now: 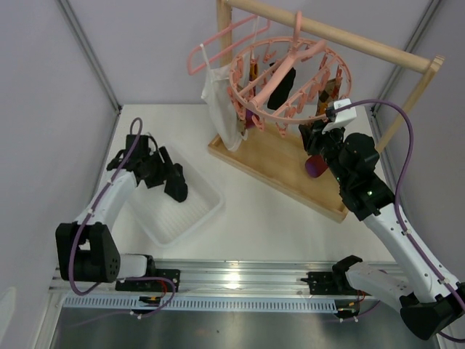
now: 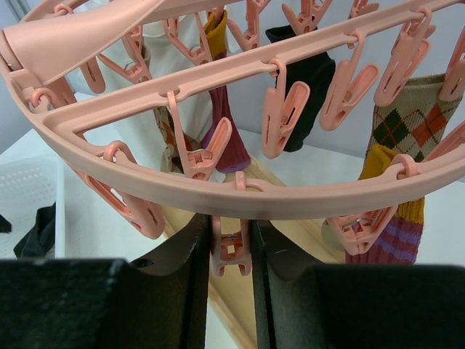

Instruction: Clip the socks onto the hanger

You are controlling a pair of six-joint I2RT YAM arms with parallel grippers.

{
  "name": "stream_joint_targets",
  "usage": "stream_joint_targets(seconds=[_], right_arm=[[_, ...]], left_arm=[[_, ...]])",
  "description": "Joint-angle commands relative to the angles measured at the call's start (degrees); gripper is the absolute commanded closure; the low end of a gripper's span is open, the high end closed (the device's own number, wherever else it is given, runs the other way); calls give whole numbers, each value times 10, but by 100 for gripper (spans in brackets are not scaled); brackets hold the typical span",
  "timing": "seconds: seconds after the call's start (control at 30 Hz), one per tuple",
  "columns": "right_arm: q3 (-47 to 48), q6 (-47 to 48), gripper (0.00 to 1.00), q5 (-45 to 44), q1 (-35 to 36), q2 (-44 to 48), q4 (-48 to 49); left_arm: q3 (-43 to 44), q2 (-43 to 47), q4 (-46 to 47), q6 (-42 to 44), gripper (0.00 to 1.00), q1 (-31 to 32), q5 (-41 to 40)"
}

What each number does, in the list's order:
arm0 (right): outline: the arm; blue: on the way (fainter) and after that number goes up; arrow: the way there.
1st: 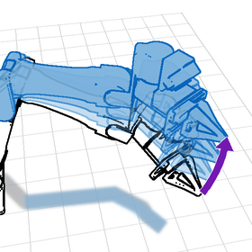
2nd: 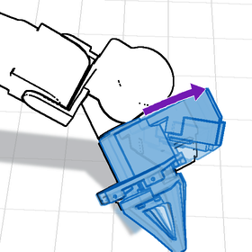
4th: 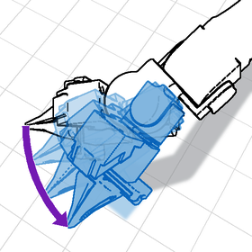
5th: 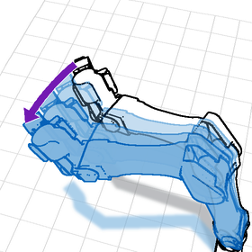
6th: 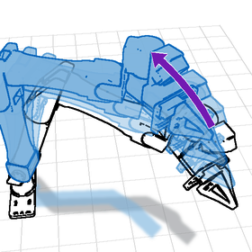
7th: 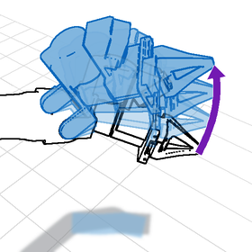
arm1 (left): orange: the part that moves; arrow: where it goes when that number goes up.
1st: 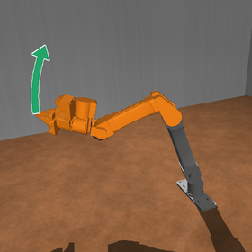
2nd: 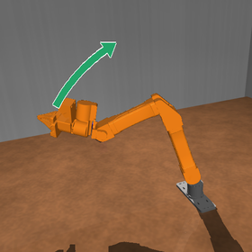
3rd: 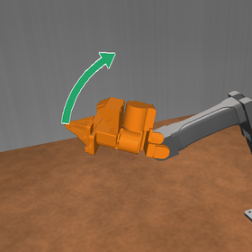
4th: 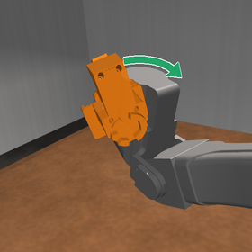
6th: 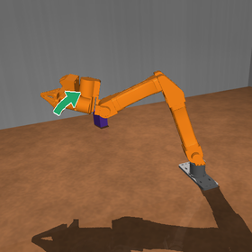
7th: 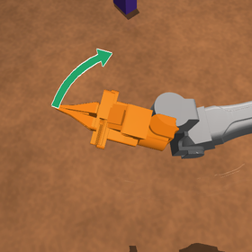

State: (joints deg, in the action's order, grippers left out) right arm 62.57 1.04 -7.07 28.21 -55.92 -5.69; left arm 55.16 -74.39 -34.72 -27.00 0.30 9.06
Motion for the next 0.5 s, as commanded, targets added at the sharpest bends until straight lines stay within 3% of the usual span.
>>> stream_joint_targets(seconds=[0.0, 0.47], right_arm=[[-2, -6, 98, 2, -3, 4, 3], [-6, -6, 98, 2, -3, 1, 3]], left_arm=[[24, -40, 18, -13, 32, 42, -4], [54, -149, 19, -34, 43, 84, -54]])
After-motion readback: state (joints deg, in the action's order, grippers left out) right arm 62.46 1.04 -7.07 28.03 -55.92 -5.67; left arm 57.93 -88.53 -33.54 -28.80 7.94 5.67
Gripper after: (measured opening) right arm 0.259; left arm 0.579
